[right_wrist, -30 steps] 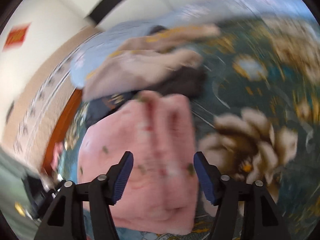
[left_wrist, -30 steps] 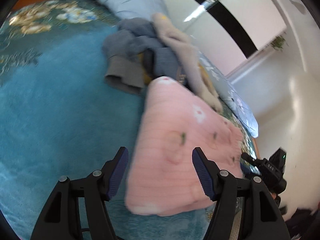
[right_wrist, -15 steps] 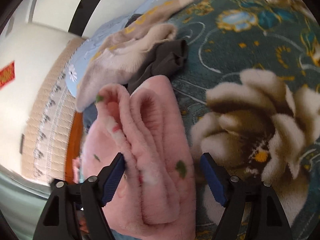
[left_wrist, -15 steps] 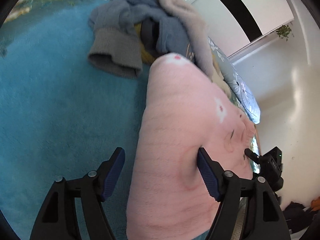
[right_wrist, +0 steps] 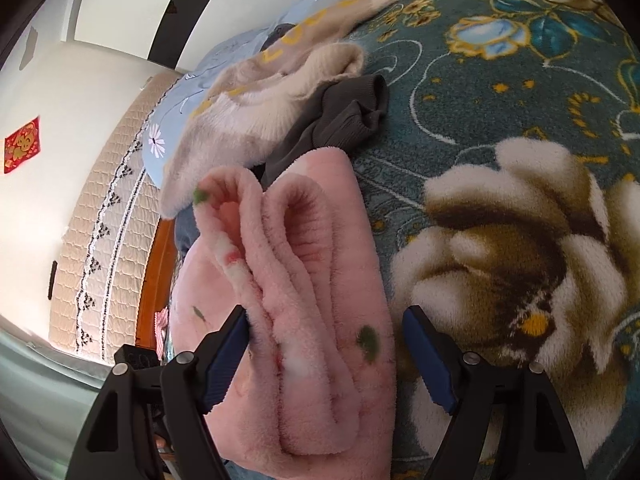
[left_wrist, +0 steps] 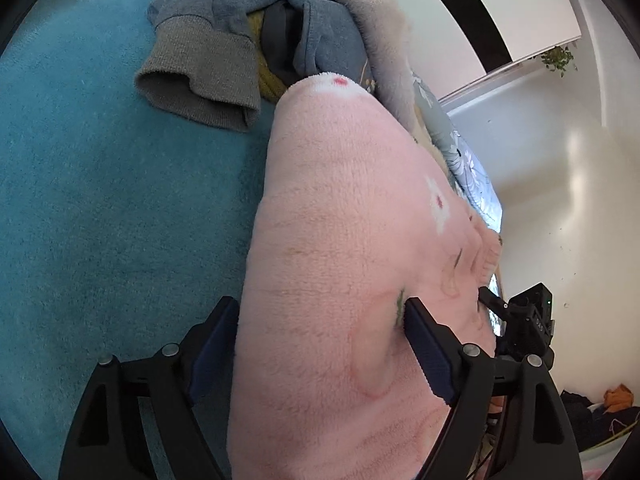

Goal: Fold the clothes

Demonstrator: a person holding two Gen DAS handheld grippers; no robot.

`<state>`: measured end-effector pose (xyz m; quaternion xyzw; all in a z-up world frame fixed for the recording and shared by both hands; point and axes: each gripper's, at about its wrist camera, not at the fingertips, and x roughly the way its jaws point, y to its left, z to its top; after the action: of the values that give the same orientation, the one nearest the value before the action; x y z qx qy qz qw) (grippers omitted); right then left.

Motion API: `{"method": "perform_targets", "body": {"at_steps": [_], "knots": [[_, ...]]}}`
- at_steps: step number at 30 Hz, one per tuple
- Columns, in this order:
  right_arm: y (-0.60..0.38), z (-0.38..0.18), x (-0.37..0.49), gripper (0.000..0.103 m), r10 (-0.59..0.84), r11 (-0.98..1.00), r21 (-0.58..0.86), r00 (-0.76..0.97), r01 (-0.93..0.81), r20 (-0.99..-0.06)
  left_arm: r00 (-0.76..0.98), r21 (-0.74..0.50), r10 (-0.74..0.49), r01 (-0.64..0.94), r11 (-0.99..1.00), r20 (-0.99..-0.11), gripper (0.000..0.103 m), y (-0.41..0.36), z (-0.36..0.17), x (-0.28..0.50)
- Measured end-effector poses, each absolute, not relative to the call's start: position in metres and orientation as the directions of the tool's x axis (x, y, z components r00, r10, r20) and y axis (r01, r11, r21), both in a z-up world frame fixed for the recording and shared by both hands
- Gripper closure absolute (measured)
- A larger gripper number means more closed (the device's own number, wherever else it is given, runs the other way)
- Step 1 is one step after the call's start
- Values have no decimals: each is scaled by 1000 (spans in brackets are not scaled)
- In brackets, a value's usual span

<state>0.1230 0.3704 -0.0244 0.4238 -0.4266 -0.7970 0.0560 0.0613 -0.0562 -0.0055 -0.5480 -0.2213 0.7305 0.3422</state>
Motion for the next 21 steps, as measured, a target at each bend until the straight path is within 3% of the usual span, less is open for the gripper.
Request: {"method": "perform_targets", "body": {"at_steps": [13,21], "knots": [[354,-25,120,27,-435,-666,696,-616,-270,-656,-164,-724,765,-251,-643,-623,19,-61,-5,68],[350,-24,123,41,-429,-634,716,-637,-292,-640,-179,-699,751,-280,-658,-635,43,-58,3,78]]}}
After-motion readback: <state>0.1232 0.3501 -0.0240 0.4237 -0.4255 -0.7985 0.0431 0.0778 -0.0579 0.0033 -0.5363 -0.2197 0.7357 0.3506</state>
